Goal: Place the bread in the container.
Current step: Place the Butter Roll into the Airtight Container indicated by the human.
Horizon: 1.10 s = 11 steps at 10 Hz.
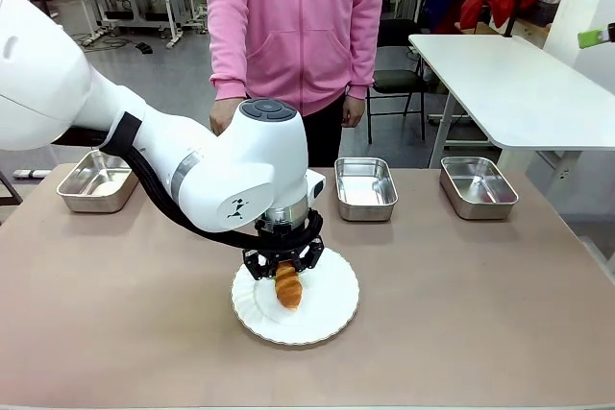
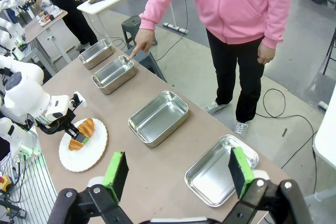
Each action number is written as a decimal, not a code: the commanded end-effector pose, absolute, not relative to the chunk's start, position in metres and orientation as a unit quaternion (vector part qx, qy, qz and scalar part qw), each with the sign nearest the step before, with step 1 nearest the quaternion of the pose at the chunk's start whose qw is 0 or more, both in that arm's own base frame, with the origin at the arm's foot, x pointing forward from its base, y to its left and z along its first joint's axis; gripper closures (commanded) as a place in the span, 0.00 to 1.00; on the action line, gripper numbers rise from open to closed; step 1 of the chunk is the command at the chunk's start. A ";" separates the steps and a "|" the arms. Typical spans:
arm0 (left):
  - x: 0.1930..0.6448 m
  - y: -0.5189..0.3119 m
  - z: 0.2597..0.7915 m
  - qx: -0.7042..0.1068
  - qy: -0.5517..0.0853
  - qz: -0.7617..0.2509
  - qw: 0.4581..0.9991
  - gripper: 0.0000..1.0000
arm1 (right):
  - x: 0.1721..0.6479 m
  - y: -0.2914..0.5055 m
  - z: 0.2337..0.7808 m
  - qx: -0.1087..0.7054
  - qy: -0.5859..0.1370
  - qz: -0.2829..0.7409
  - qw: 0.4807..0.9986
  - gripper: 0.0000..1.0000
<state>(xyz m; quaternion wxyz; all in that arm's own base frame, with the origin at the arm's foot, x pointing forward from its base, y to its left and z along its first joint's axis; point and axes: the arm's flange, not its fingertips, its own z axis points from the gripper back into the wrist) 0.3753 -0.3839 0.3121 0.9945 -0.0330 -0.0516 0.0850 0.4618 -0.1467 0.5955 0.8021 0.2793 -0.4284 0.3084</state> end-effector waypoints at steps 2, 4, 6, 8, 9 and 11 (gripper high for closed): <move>0.381 -0.377 0.330 -0.054 -0.061 0.074 0.994 0.74 | 0.461 -0.145 0.596 0.280 -0.433 0.309 0.799 0.00; 0.401 -0.352 0.376 -0.064 -0.085 0.060 0.993 0.74 | 0.461 -0.145 0.596 0.280 -0.433 0.309 0.799 0.00; 0.431 -0.325 0.409 -0.055 -0.099 0.047 0.993 0.74 | 0.461 -0.145 0.596 0.280 -0.433 0.309 0.799 0.00; 0.477 -0.287 0.425 -0.064 -0.079 0.014 0.995 0.74 | 0.461 -0.145 0.596 0.280 -0.433 0.309 0.799 0.00; 0.508 -0.266 0.428 -0.102 -0.082 -0.005 0.991 0.74 | 0.461 -0.145 0.596 0.280 -0.433 0.309 0.799 0.00; 0.552 -0.242 0.423 -0.102 -0.076 -0.025 0.992 0.74 | 0.461 -0.145 0.596 0.280 -0.433 0.309 0.799 0.00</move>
